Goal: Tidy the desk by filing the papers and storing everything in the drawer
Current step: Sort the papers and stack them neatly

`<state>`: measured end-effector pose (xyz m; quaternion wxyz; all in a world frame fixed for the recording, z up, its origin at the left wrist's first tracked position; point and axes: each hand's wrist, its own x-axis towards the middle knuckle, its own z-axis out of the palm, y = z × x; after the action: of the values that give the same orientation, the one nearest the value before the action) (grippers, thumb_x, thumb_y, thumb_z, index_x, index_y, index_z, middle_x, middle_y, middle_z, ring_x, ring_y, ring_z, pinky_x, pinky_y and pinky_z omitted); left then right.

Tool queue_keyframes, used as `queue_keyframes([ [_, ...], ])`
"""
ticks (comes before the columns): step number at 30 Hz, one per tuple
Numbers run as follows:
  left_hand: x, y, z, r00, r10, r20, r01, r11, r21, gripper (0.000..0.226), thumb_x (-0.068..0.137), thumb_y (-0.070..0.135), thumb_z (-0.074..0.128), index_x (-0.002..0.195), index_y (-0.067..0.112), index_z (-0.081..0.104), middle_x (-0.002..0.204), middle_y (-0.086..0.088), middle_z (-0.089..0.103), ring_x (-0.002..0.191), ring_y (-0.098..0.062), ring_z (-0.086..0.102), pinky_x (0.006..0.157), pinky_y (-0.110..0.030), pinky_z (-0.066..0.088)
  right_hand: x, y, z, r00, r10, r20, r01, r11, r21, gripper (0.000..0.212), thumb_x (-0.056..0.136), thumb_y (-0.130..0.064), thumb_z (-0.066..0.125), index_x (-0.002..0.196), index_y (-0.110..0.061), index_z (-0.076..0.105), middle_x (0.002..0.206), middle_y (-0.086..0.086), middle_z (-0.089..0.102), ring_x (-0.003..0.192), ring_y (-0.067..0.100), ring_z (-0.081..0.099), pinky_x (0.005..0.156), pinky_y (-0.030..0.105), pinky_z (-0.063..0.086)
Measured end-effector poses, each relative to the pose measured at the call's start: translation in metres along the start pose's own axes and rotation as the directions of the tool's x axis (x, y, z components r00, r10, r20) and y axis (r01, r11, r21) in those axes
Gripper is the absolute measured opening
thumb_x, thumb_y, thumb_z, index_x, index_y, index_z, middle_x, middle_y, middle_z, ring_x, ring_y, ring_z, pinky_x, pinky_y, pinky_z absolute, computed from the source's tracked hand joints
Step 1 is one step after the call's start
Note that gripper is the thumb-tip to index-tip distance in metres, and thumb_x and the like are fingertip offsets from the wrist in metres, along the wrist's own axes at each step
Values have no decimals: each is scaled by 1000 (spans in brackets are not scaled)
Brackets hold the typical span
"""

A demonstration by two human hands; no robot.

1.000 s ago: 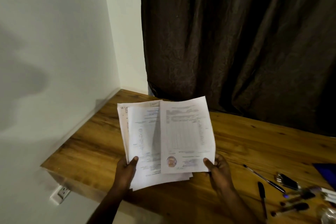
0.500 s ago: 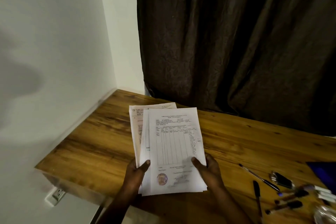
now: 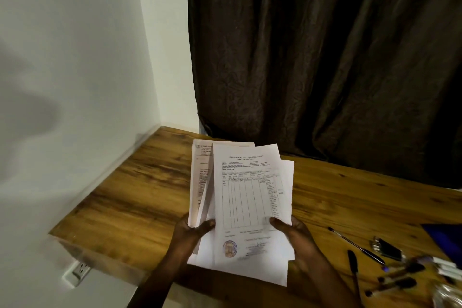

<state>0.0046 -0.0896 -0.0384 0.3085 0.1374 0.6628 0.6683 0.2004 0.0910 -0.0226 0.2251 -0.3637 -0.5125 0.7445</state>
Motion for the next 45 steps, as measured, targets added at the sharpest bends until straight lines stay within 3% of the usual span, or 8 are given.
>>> queue_keyframes([
  [5, 0, 3, 4, 999, 7, -48, -9, 999, -33, 22, 98, 32, 52, 102, 18, 68, 81, -1, 77, 78, -18, 74, 56, -19, 56, 2, 3, -2, 989, -72, -132, 70, 997, -25, 33, 79, -1, 75, 111, -7, 69, 106, 12, 75, 94, 30, 73, 79, 43, 60],
  [8, 3, 6, 0, 997, 48, -65, -47, 999, 23, 22, 99, 30, 49, 106, 17, 65, 86, 2, 74, 81, -6, 69, 58, -13, 53, 6, 3, -8, 979, -72, -191, 65, 997, -41, 36, 78, -2, 77, 112, -5, 69, 105, 12, 75, 95, 32, 72, 88, 54, 56],
  [17, 26, 5, -23, 992, 7, -123, -11, 999, -37, 22, 100, 27, 52, 112, 14, 63, 103, -12, 71, 94, -29, 68, 74, -35, 54, 6, -5, -16, 976, -98, -196, 90, 995, -46, 39, 82, 0, 73, 117, -13, 61, 108, 12, 74, 95, 35, 71, 83, 58, 57],
  [27, 39, 13, -71, 946, -57, -318, -3, 982, -186, 20, 99, 23, 55, 96, 5, 65, 90, -16, 69, 73, -28, 65, 66, -33, 53, 12, -10, -41, 941, -109, -319, 169, 971, 167, 46, 84, 5, 68, 126, -11, 59, 122, 12, 68, 108, 36, 65, 95, 61, 48],
  [31, 39, 15, -70, 960, -47, -276, 9, 991, -137, 20, 99, 20, 55, 102, 3, 66, 86, -12, 71, 68, -24, 67, 49, -27, 55, 12, -16, -41, 973, -51, -226, 94, 979, 183, 44, 85, 1, 68, 127, -11, 60, 119, 12, 70, 108, 38, 66, 93, 65, 48],
  [35, 36, 18, -47, 982, -7, -186, -1, 999, -47, 23, 99, 27, 55, 109, 9, 65, 96, -13, 72, 84, -29, 69, 65, -34, 55, 13, -16, -24, 989, -49, -136, 62, 994, 90, 40, 83, -1, 70, 122, -9, 62, 114, 14, 72, 102, 38, 69, 89, 62, 52],
  [40, 36, 22, -36, 990, -43, -136, 23, 989, -144, 29, 98, 30, 55, 116, 10, 65, 108, -16, 72, 97, -35, 68, 85, -47, 56, 18, -7, -12, 939, -154, -309, 148, 988, -43, 36, 84, 6, 69, 119, -1, 63, 110, 14, 71, 94, 32, 70, 77, 44, 61],
  [45, 22, 43, -48, 993, -48, -107, 14, 956, -294, 23, 101, 26, 48, 107, 12, 65, 100, -9, 73, 94, -30, 66, 80, -41, 52, 19, -7, -27, 898, -163, -409, 168, 985, -24, 40, 85, 9, 65, 123, -2, 61, 118, 17, 68, 102, 36, 67, 89, 53, 54],
])
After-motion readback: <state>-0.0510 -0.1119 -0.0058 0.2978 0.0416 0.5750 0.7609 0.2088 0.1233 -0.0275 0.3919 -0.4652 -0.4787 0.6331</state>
